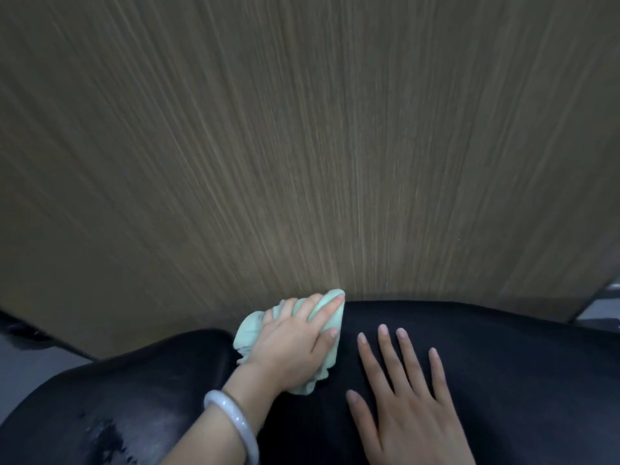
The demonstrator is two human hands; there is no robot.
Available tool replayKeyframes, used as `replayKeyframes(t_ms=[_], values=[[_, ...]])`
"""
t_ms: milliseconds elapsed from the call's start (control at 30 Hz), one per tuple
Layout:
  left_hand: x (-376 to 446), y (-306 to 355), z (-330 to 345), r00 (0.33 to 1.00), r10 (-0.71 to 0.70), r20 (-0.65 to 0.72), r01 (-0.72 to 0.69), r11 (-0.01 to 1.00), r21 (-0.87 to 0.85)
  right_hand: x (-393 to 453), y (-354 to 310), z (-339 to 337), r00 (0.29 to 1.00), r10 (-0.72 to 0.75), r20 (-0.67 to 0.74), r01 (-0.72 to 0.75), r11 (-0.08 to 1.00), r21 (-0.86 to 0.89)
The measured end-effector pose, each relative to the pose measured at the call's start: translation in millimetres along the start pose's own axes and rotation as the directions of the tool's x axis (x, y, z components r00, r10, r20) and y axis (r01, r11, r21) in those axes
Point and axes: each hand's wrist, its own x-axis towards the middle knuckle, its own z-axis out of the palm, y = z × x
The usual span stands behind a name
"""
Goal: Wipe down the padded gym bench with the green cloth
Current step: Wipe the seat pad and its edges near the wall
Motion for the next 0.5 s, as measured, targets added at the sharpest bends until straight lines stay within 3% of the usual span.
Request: replayKeyframes(t_ms=[133, 233, 367, 500], values=[[39.6, 35.5, -7.7, 0.970, 0.240, 0.032, -0.241, 0.970, 0.032, 2.4, 1.3, 5.5, 0.998, 0.009, -0.064, -0.010, 1.000, -0.013], [57.9, 50.0, -8.1, 0.939, 0.339, 0.055, -0.342, 0.939, 0.047, 3.3, 3.6, 8.5, 0.990, -0.017, -0.140, 0.013, 0.999, -0.034], [48.6, 39.2, -8.7, 0.952, 0.306, 0.018, -0.305, 0.952, -0.028, 4.6, 1.6, 3.9, 0.994, 0.039, -0.104, -0.041, 0.999, -0.020], [18.2, -1.5, -5.5, 0.993, 0.113, 0.018, -0.112, 0.993, -0.033, 2.2, -0.9, 3.7, 0.995, 0.086, -0.049, -0.088, 0.996, -0.031]])
